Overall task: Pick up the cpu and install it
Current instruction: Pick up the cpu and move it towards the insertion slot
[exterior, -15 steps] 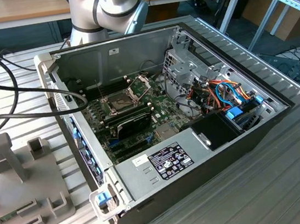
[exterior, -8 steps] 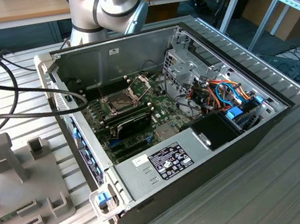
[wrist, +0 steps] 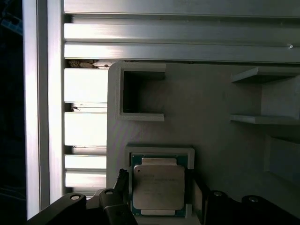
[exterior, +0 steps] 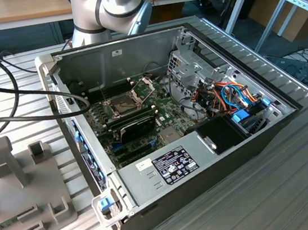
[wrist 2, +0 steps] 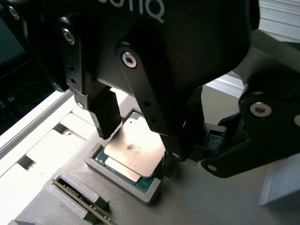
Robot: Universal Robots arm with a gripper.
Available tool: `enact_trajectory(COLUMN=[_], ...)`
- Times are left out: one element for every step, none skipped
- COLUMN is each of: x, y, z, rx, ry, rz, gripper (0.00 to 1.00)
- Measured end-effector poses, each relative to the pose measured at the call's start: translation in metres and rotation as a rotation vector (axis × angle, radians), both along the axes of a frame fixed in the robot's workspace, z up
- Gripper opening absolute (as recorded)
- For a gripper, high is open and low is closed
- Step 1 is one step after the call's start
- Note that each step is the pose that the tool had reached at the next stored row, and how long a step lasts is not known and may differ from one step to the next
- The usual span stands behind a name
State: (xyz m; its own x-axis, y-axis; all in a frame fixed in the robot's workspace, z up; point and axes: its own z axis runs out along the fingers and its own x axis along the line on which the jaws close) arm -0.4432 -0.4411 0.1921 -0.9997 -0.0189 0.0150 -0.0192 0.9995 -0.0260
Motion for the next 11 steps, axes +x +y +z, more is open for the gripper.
enact_trajectory(x=[0.0, 0.0, 0.0, 0.0, 0.0, 0.0, 0.0, 0.0, 0.0, 0.0, 0.0], y=[0.0, 0.0, 0.0, 0.0, 0.0, 0.0, 0.0, 0.0, 0.0, 0.0, 0.0], z=[0.0, 0.0, -0.0001, -0.0002, -0.0005, -0.0009, -0.001, -0.001, -0.001, -0.001, -0.001], rx=[-0.0001, -0.0004, -0.0005, -0.0006, -0.0005, -0.0005, -0.0006, -0.0006, -0.0007, -0.0006, -0.0007], ry=[0.0001, 0.0, 0.0, 0.0, -0.0001, -0.0002, 0.0, 0.0, 0.0, 0.0, 0.0], rz=[0.006, 0.021, 0.023, 0.024, 0.026, 0.026, 0.027, 0.027, 0.027, 0.027, 0.027], gripper=[0.63, 0.63, 0.63, 0.63, 0.63, 0.63, 0.63, 0.63, 0.63, 0.63, 0.63])
